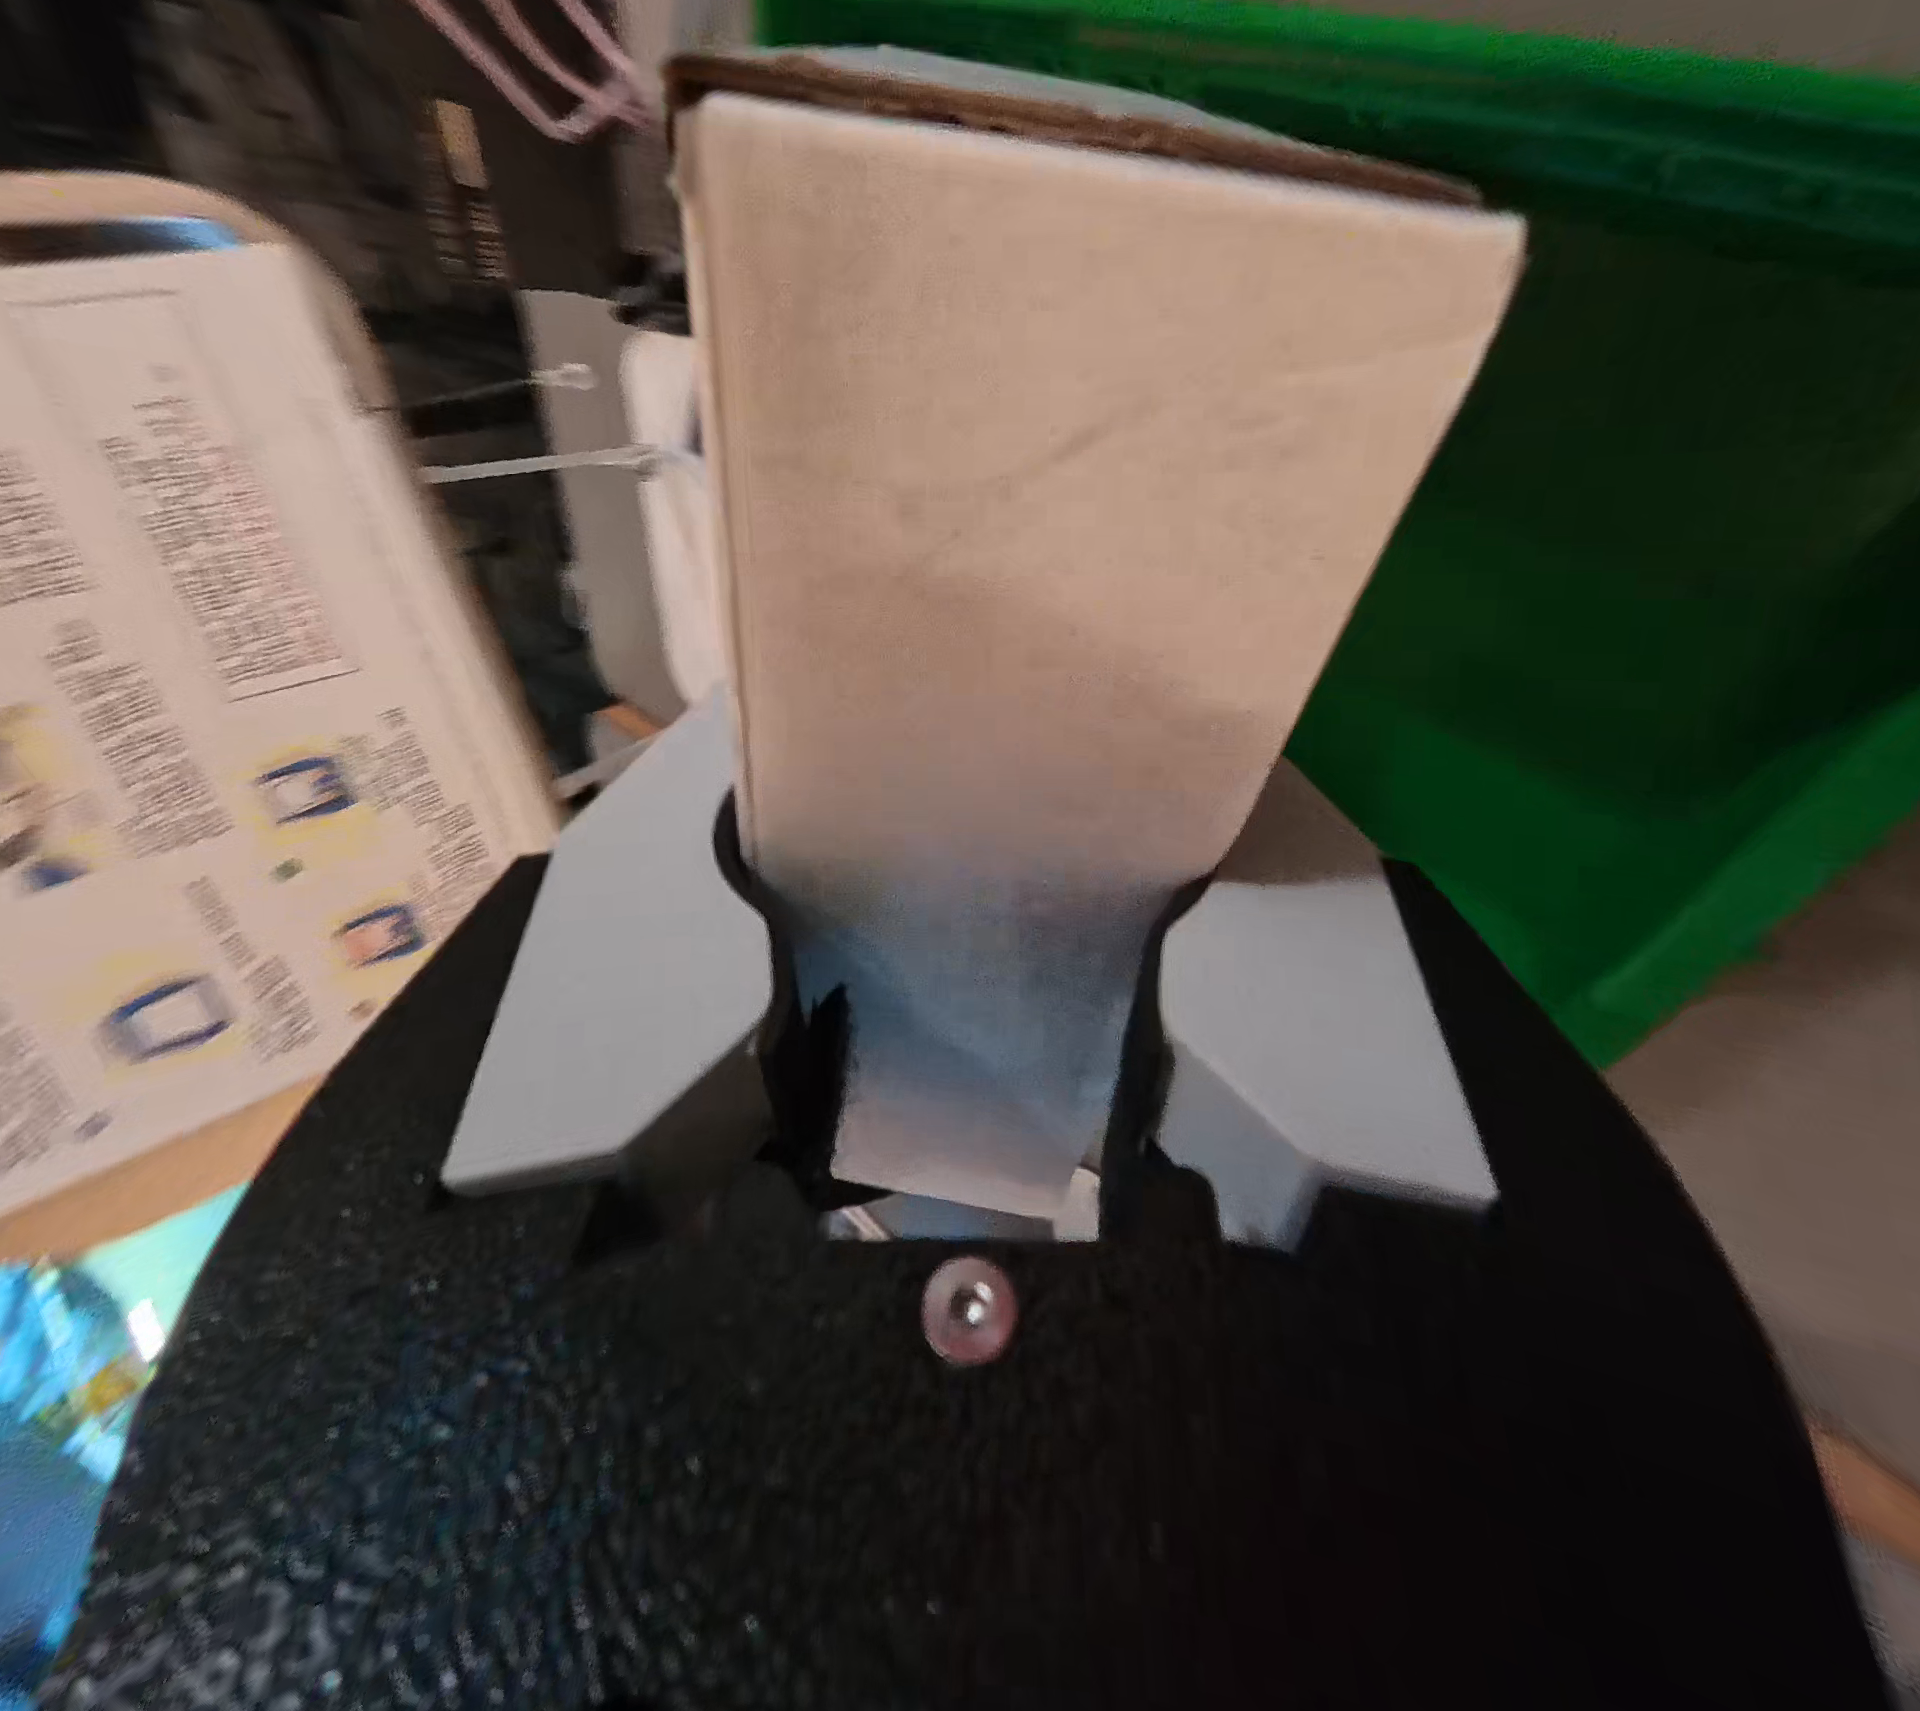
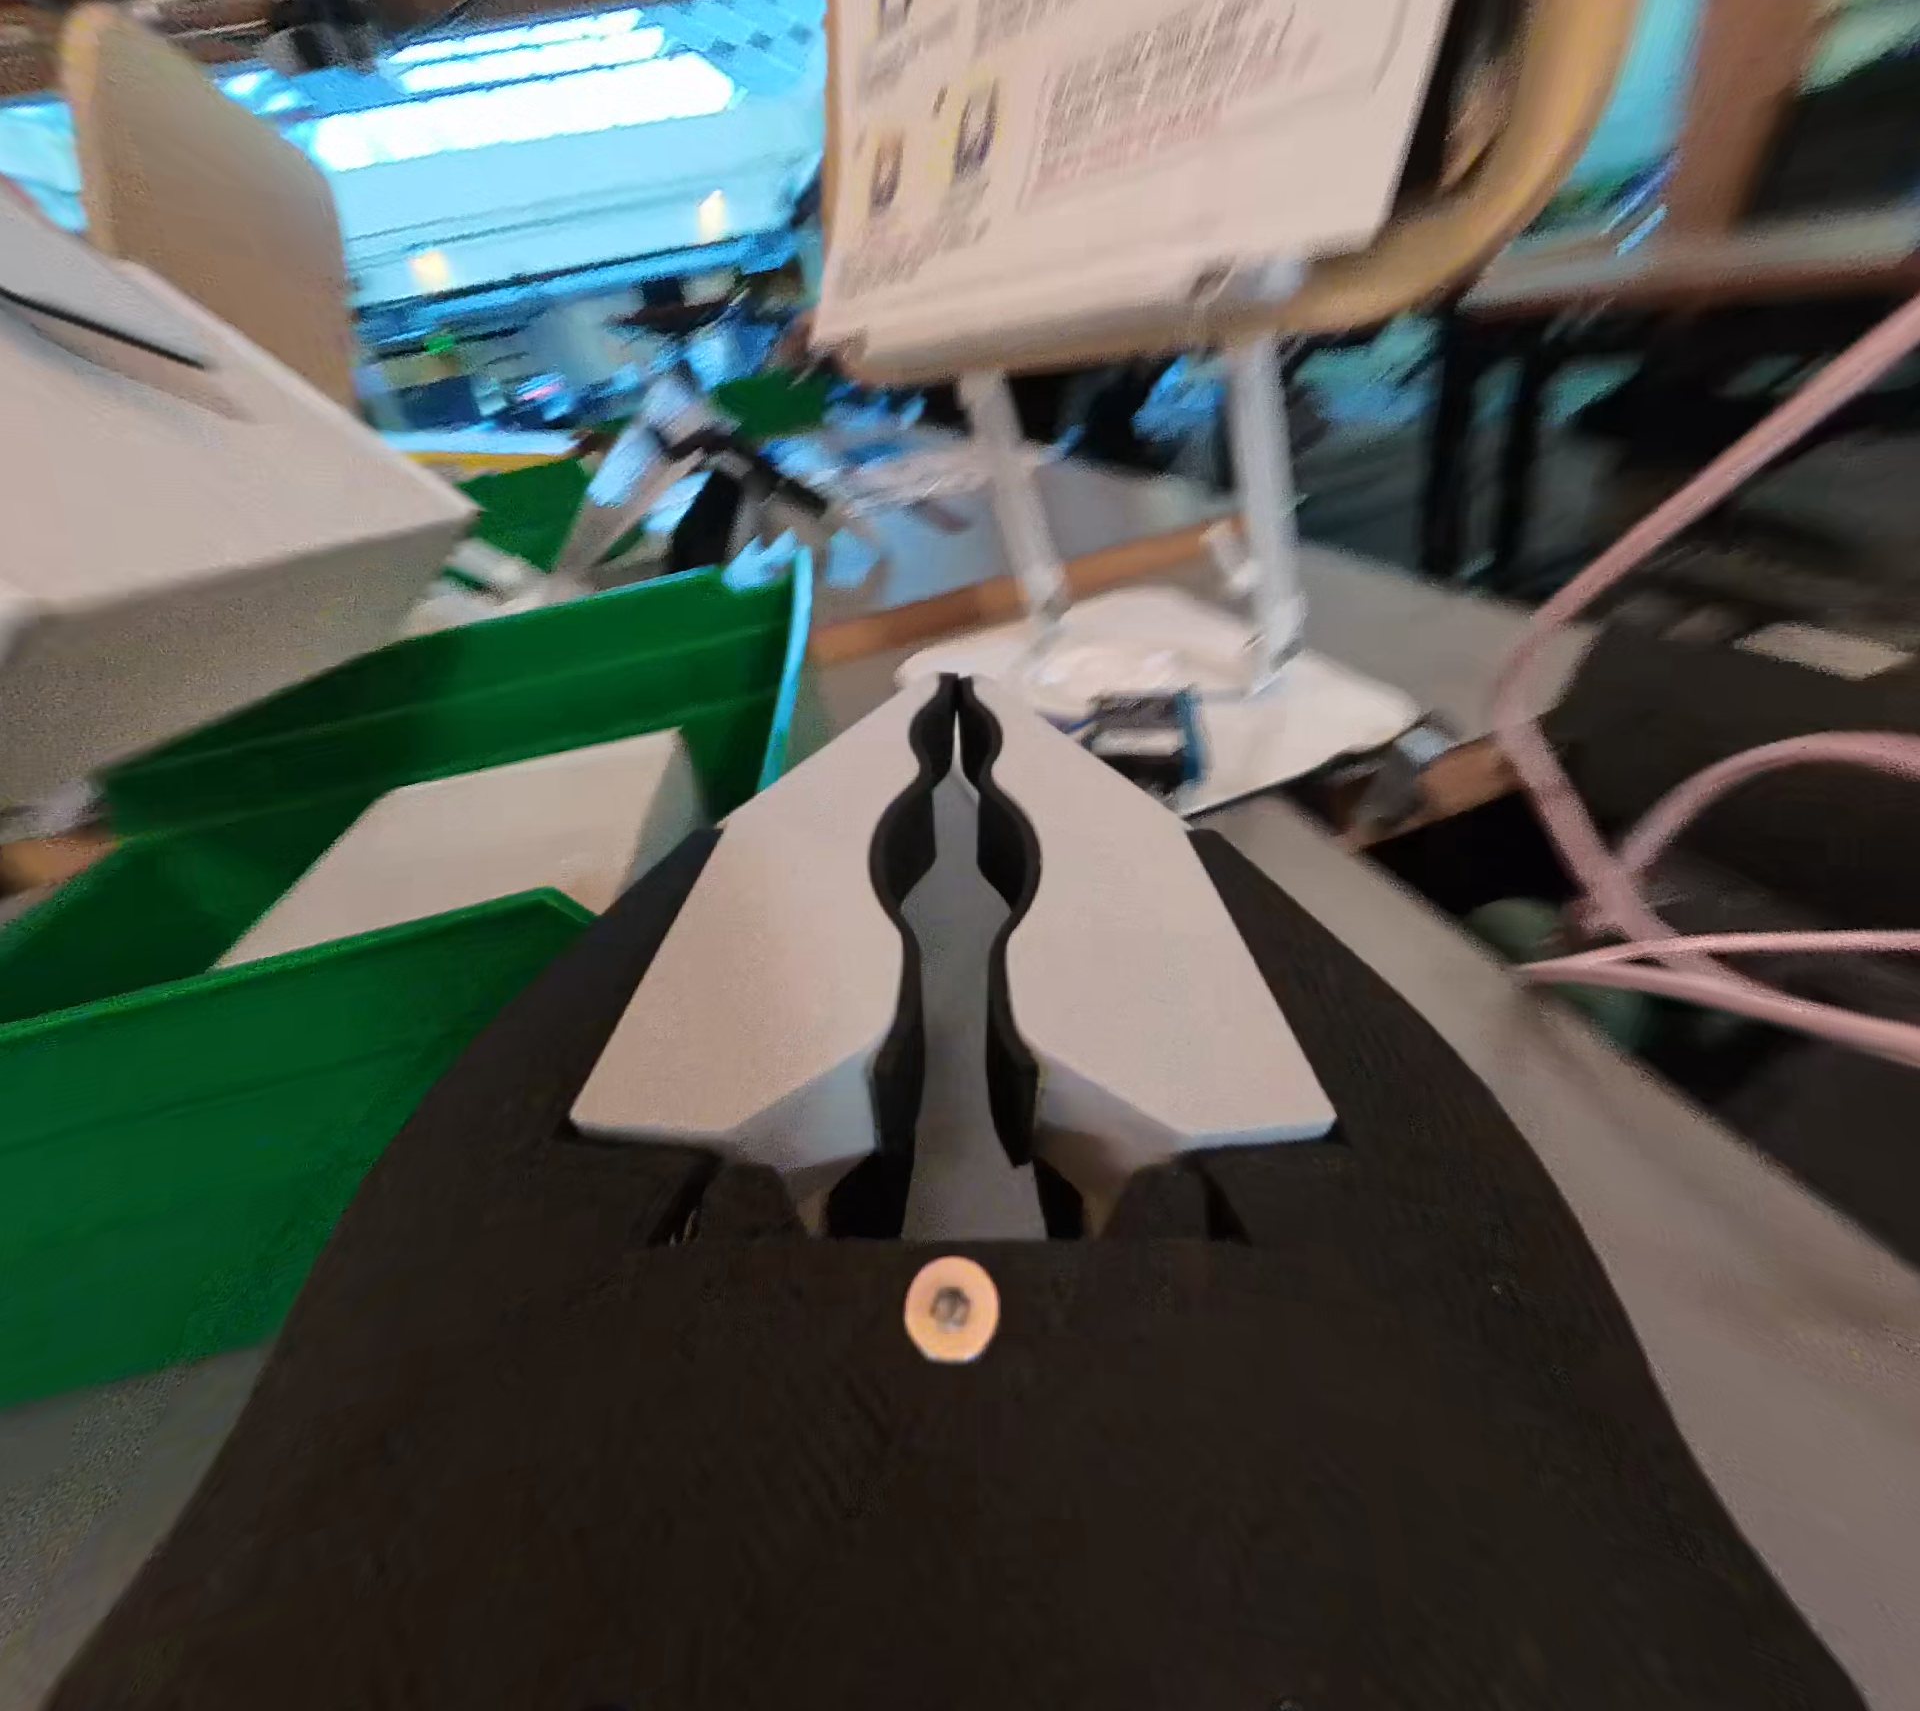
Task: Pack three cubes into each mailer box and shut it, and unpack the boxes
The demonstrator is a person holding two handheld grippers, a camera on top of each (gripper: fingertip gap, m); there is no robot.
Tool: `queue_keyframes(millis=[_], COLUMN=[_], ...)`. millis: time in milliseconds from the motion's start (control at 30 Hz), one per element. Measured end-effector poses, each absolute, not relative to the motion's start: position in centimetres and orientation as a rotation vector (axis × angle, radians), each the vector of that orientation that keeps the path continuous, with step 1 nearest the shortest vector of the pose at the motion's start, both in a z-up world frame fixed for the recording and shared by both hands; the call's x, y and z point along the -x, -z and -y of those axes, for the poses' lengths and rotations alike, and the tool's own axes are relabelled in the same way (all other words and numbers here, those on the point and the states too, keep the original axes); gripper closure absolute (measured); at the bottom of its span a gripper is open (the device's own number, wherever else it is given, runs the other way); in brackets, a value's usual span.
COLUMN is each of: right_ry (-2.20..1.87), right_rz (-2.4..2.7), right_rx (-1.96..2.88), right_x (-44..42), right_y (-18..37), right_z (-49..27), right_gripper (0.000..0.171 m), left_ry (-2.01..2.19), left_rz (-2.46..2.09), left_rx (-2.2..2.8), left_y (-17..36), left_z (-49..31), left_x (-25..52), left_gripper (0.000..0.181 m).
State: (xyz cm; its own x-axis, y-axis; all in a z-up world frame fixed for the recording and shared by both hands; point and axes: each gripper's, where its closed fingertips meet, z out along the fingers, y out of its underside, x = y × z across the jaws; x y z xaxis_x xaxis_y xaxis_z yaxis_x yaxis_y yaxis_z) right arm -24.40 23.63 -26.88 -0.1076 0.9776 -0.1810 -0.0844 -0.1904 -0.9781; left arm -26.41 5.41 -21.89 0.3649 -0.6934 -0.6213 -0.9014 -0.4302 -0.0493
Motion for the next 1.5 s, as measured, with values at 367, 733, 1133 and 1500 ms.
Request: queue_keyframes(millis=[367,733,1133,1500], right_ry=[-0.735,-0.272,-0.076,-0.016], right_rz=[0.795,0.716,0.700,0.725], right_rx=[1.119,1.158,1.172,1.163], right_x=[9.5,-7.5,-11.4,-14.7], right_y=[25.2,25.6,25.8,26.0], right_z=[-28.9,-35.6,-40.4,-43.9], right_gripper=[0.171,0.171,0.171,0.171], left_ry=[-0.861,-1.094,-1.230,-1.261], left_rz=[-1.066,-0.975,-1.078,-1.103], left_rx=[1.763,1.579,1.629,1.681], left_y=[18.4,24.7,33.0,34.4], left_z=[-6.1,-16.5,-22.7,-23.4], left_x=[10.1,0.3,0.1,-0.5], left_gripper=[0.108,0.108,0.108,0.105])
